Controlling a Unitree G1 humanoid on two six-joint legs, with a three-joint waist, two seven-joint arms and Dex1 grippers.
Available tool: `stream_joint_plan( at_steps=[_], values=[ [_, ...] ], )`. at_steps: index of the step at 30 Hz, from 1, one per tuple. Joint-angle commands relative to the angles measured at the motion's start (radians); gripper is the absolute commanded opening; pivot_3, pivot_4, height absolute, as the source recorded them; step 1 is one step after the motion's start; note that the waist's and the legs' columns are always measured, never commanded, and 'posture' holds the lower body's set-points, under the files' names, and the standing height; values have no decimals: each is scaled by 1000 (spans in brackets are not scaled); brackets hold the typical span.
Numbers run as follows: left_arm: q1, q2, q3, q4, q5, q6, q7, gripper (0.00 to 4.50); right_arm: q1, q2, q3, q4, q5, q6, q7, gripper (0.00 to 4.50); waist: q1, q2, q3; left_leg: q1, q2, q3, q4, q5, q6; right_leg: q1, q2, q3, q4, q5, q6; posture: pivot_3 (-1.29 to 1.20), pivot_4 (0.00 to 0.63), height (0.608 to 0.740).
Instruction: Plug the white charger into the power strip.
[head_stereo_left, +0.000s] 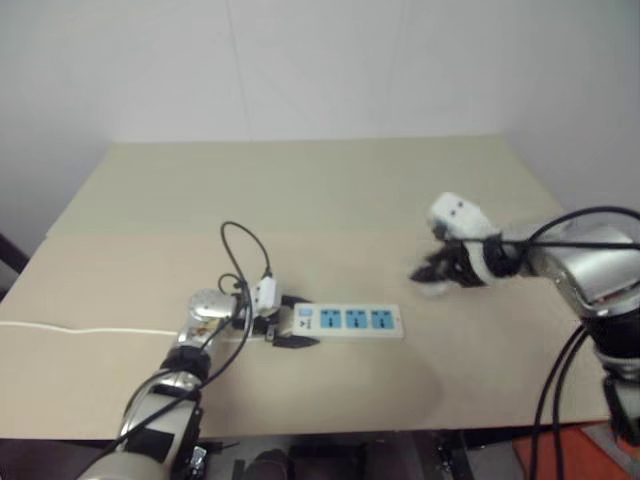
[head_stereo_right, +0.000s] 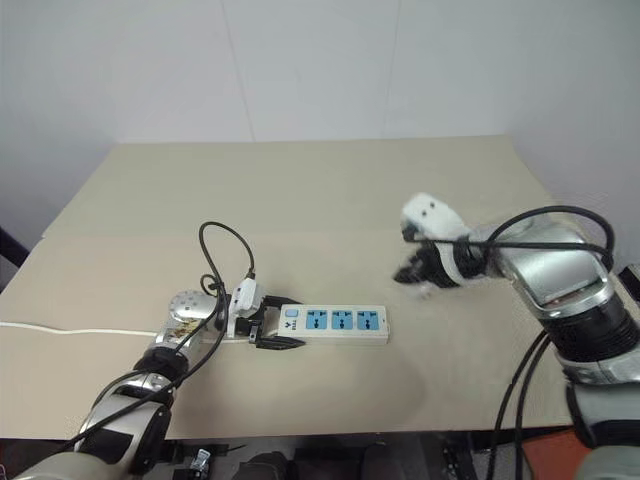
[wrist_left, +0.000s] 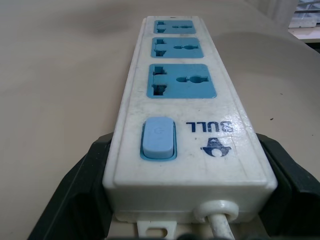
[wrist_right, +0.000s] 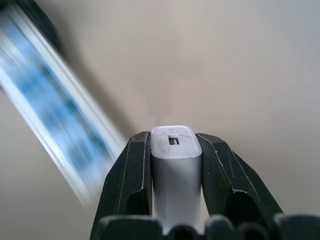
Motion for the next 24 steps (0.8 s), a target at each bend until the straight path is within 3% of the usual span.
stream_joint_plan(
  at_steps=[1, 5, 7, 16, 24],
  values=[
    [28, 8, -10, -55, -10, 42, 9, 3306, 87, 103, -138, 16, 103, -234, 90, 1100, 1, 0, 0, 0, 0, 0, 0, 0, 0, 1, 0, 0, 0, 0, 0, 0, 150, 740],
    [74, 15, -23, -129, -22, 83, 7, 3306, 194, 324, -145, 111, 133, -513, 166, 1100, -7, 0, 0, 3, 0, -2, 0, 0, 0, 2, 0, 1, 1, 0, 0, 0, 150, 740],
    [94, 21, -30, -159, -24, 100, 7, 3306, 225, 380, -119, 165, 109, -624, 210, 1100, -9, 0, 0, 3, 0, -3, 0, 0, 0, 2, 0, 2, 1, 0, 0, 0, 150, 740],
    [121, 48, -42, -233, -35, 148, 29, 3306, 208, 474, -47, 417, 61, -845, 384, 1100, -8, 0, -1, 4, 0, -3, 0, 0, 0, 2, 1, 2, 2, 1, 0, 0, 150, 740],
    [113, 50, -47, -224, -36, 142, 34, 3306, 211, 539, -10, 531, -1, -954, 405, 1100, -9, 1, -1, 4, 1, -3, 0, 0, -1, 2, 2, 2, 2, 1, -1, 0, 150, 740]
  ],
)
